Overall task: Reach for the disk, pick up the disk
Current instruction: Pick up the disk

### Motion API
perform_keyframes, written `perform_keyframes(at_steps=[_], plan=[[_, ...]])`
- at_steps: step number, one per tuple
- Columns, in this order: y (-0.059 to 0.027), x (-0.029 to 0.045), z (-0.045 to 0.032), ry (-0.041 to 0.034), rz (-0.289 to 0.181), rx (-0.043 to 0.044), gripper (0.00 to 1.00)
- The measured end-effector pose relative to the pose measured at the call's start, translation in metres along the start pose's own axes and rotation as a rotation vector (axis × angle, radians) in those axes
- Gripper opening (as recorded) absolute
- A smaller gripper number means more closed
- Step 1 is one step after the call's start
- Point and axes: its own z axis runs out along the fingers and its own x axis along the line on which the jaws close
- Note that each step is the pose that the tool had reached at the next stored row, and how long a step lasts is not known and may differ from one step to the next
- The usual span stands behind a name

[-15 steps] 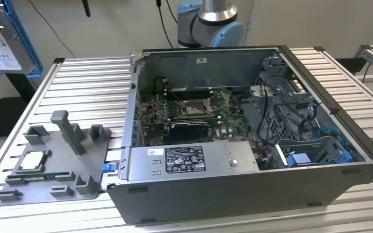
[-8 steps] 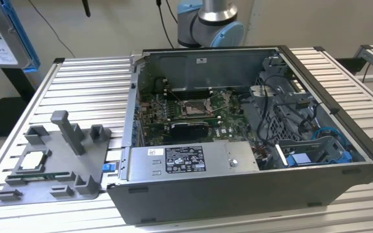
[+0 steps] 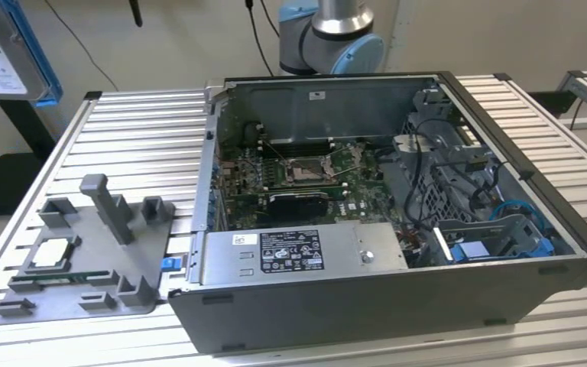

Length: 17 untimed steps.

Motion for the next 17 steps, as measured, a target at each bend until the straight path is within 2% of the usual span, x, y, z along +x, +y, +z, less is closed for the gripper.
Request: perform_keyframes(at_steps=[5,7,14,17], plan=[[0.0004,-0.0003,-0.0043,-0.0090,-0.003,0.0216,0.00],[0.0006,-0.0005,-0.0082,-0.0106,-0.004,0.0269,0.00],[0.0006,-0.0024,-0.0328,-0.0116,-0.004,0.0297,0.00],[0.0006,-0.0027,-0.0359,-0.0116,-0.004,0.0296,0.00]])
